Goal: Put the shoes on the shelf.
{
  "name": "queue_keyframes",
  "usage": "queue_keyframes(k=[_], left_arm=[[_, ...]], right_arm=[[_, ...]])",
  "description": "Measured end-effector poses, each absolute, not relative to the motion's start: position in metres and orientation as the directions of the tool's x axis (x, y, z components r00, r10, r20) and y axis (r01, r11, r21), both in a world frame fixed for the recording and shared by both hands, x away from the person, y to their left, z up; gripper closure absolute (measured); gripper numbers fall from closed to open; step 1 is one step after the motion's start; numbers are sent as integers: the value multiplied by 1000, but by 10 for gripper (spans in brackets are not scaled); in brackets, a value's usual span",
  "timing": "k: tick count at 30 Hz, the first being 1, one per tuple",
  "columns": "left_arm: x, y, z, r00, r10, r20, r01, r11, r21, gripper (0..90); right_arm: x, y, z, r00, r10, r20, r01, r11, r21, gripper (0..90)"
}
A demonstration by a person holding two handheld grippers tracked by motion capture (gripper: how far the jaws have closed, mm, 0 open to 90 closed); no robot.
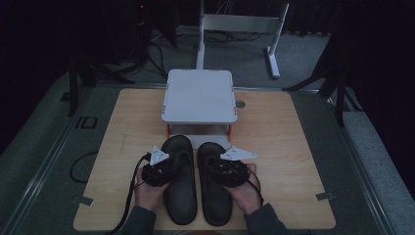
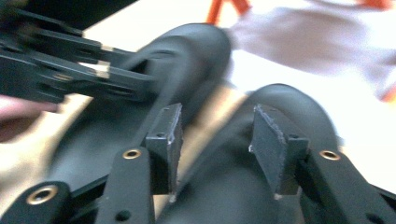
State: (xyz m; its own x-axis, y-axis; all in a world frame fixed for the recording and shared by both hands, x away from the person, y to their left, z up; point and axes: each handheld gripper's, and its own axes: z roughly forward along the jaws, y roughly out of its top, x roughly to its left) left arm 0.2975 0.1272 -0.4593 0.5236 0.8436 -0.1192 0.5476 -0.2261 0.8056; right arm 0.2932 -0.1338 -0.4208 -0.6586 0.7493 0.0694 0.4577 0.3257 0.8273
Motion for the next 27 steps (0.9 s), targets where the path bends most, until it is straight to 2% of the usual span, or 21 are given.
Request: queue_keyframes(k=[4,8,9,14,27], left_arm=[[300,125,-462,530,837,-132,553,-224,802,611],[300,121,-464,541,830,-136,556,-231,798,612],[300,120,-465,542,830,-136,557,-233,797,612],[301,116,-466,548,823,-150,557,-225,799,617],[305,107,-468,519,826,-220,574,-146,806,637]], right_arm=[[301,-157,-428,-654,755,57,480,355,802,477],[310,-160,-445,-670,741,43,506,413,757,444],[313,-158,-449,-672,739,46,512,418,750,454],[320,-153,-457,-662,749,25,505,421,753,670],[330,-162,-448,-617,786,35,513,368,775,709]])
